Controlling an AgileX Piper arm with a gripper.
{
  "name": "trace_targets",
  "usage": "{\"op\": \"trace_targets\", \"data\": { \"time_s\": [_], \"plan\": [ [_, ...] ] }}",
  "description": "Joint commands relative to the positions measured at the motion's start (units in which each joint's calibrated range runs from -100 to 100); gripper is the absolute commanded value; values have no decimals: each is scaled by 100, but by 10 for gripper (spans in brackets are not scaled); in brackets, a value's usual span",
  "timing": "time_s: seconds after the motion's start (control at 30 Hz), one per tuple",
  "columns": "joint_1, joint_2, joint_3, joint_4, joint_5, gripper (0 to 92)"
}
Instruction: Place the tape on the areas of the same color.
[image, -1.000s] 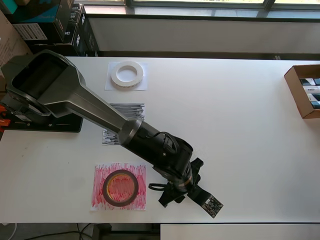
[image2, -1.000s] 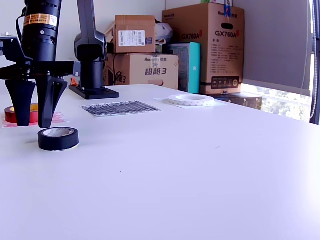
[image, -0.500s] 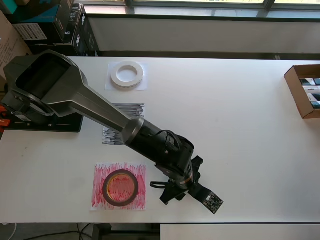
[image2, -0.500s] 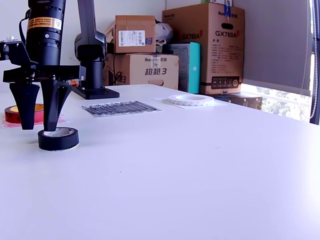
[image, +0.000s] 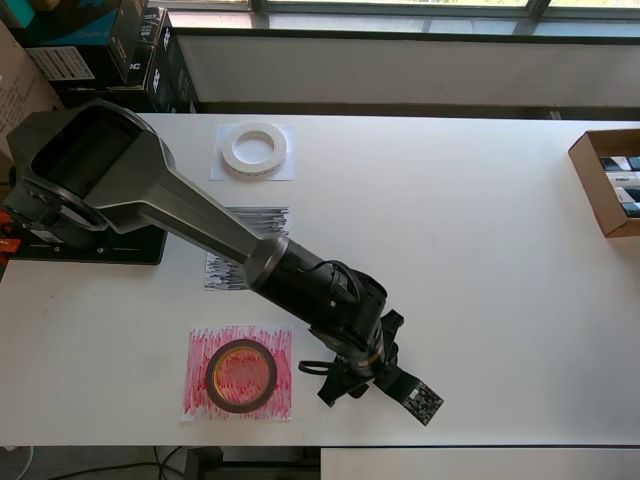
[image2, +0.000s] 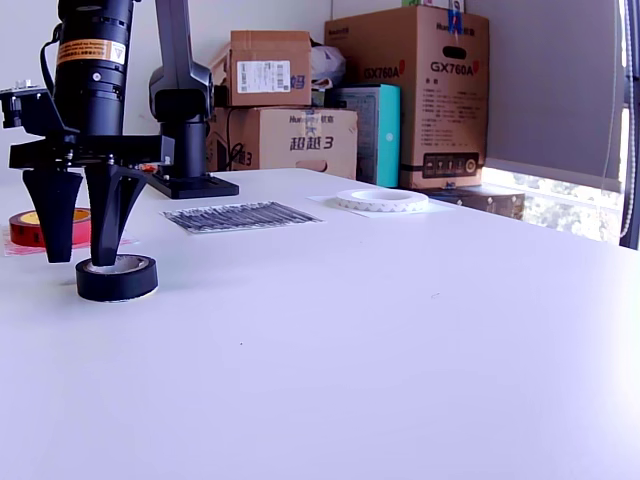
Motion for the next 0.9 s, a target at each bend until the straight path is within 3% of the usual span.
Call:
{"op": "trace_targets", "data": {
  "time_s": [0.0,0.63,0.73,0.87],
  "plan": [
    [-6,38,-27,52,-12,523],
    [-14,113,-18,52,-12,517],
    [-14,113,-18,52,-20,420],
    [-14,113,-36,52,21,129]
  ]
}}
